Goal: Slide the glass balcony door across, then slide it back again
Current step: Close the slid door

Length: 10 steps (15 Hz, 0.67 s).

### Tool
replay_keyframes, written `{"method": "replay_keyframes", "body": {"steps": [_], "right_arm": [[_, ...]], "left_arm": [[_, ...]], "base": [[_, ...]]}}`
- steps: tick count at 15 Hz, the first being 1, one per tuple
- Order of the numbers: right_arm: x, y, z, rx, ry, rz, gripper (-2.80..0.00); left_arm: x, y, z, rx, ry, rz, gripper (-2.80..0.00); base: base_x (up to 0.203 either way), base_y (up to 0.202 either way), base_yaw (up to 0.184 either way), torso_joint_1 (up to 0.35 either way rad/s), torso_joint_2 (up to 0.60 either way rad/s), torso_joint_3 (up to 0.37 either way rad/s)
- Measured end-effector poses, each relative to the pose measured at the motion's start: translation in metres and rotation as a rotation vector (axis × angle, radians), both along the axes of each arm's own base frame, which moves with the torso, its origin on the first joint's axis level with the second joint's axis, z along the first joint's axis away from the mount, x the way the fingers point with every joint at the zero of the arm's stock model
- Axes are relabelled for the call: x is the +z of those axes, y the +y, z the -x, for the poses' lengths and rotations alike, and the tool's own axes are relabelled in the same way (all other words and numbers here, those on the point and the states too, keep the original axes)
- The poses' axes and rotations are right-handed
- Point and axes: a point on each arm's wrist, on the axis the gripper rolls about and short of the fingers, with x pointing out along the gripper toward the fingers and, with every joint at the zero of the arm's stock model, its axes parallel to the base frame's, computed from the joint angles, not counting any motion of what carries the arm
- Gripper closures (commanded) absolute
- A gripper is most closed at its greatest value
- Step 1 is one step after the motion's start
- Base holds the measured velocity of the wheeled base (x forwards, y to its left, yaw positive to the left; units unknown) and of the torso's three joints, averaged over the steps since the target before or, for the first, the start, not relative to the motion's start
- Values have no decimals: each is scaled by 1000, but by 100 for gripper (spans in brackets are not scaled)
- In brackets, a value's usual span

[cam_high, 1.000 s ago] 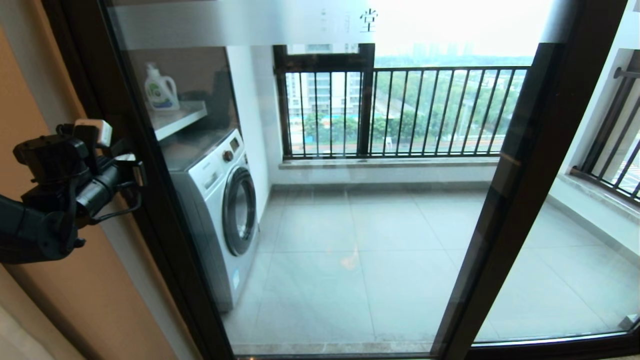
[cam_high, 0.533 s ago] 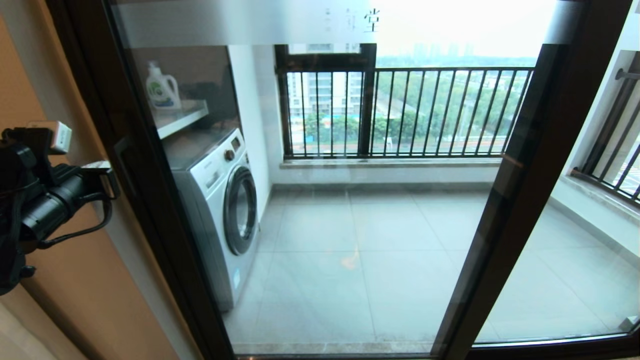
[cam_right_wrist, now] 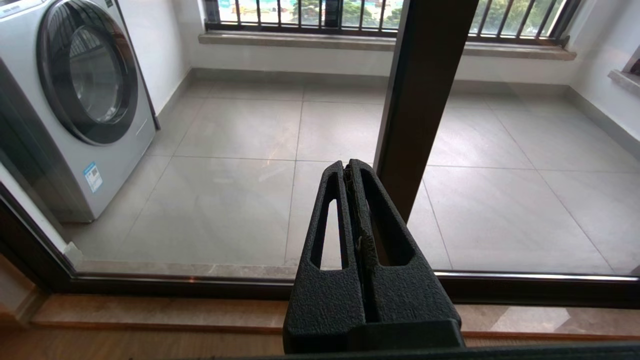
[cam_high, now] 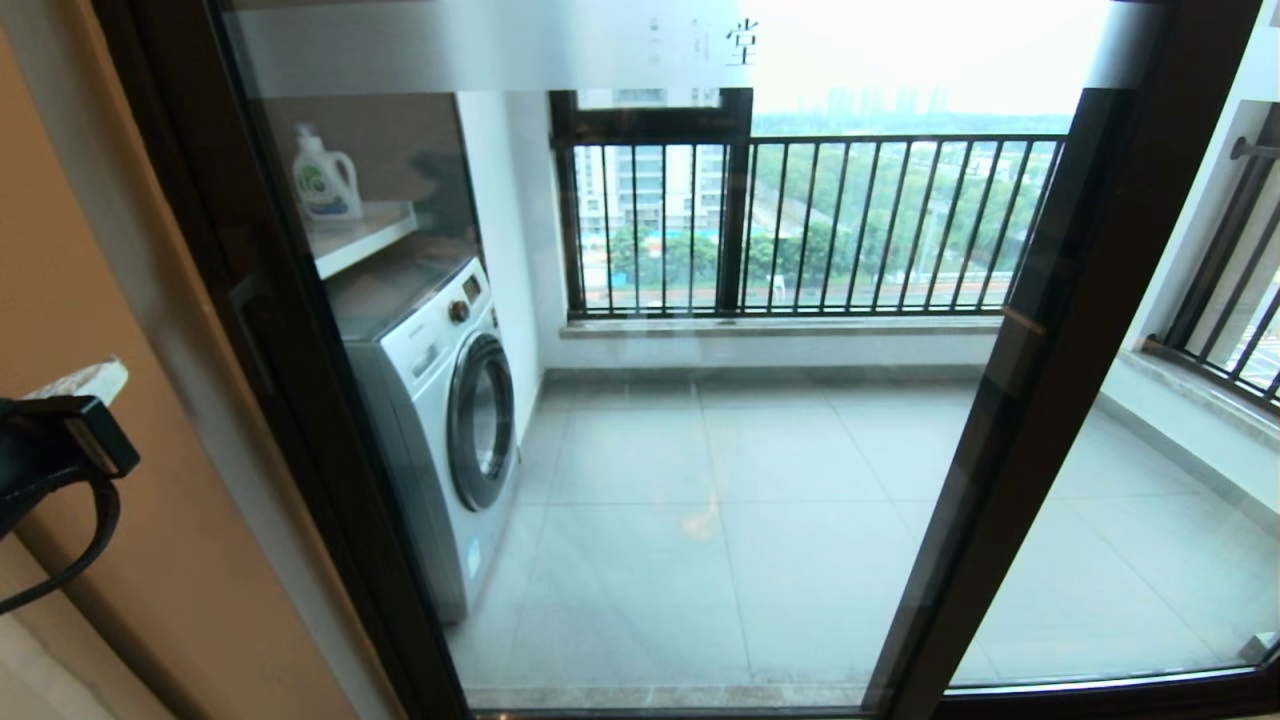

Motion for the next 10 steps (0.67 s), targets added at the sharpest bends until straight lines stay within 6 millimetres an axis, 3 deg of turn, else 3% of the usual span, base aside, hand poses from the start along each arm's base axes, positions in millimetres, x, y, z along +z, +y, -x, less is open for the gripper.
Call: {"method": "replay_keyframes", "body": {"steps": [6, 8, 10], "right_arm": [[0, 0, 0, 0, 1, 0, 0], [0, 0, 0, 0, 1, 0, 0], [0, 0, 0, 1, 1, 0, 0]], "left_arm": [[-20, -20, 82, -62, 33, 56, 0], [-2, -24, 93, -141, 55, 62, 0], [9, -24, 89, -191, 122, 83, 0]], "base": [[0, 0, 0, 0, 0, 0], [0, 0, 0, 0, 0, 0], [0, 0, 0, 0, 0, 0]]}}
